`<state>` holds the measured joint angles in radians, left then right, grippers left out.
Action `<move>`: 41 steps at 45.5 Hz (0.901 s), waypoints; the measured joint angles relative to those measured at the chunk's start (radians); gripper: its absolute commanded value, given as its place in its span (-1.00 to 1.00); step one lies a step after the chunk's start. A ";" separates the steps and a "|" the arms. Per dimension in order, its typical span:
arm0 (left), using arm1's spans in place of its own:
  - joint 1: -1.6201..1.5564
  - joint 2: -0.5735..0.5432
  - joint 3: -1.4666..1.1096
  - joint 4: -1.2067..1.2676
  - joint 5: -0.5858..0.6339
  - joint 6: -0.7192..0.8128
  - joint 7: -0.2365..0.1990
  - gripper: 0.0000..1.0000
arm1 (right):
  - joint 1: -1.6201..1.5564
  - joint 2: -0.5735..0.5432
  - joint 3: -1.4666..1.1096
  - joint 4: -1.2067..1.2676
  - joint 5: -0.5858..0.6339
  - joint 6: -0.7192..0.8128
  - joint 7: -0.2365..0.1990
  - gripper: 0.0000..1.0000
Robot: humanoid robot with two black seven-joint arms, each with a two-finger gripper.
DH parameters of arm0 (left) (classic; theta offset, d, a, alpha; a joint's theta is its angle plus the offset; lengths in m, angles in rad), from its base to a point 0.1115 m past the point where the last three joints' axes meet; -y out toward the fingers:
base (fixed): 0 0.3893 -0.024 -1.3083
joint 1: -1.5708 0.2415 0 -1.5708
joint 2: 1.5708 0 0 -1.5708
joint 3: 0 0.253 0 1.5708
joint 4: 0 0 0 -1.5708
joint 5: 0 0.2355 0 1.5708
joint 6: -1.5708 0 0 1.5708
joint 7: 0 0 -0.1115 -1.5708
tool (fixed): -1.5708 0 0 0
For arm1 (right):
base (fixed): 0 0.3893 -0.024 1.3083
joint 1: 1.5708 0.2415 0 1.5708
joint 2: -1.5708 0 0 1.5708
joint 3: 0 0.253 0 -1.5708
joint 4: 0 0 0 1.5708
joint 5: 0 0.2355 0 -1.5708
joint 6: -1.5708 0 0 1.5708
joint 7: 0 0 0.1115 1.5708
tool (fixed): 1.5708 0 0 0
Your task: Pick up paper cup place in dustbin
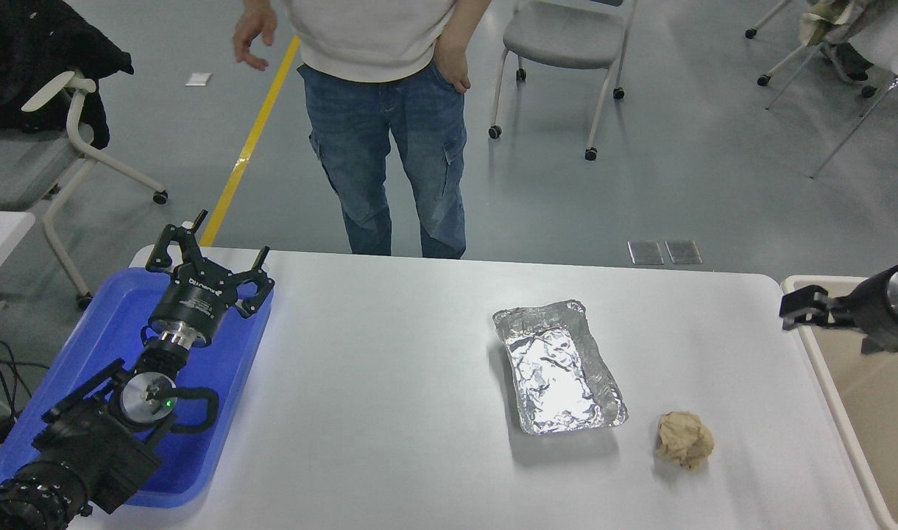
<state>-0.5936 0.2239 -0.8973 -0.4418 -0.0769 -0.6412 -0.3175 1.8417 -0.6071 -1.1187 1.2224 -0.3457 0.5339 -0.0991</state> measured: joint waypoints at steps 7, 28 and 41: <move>0.000 0.000 0.000 0.000 0.000 0.000 0.000 1.00 | 0.100 0.064 -0.008 0.011 0.005 0.125 0.000 1.00; 0.000 0.000 0.001 0.000 0.000 0.000 0.000 1.00 | 0.317 0.179 -0.010 0.021 0.009 0.238 -0.001 1.00; 0.000 0.000 0.001 0.000 0.000 0.000 0.000 1.00 | 0.359 0.229 0.002 0.021 0.008 0.248 -0.001 1.00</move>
<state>-0.5937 0.2240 -0.8960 -0.4418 -0.0766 -0.6412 -0.3175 2.2006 -0.3781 -1.1169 1.2434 -0.3381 0.7821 -0.1000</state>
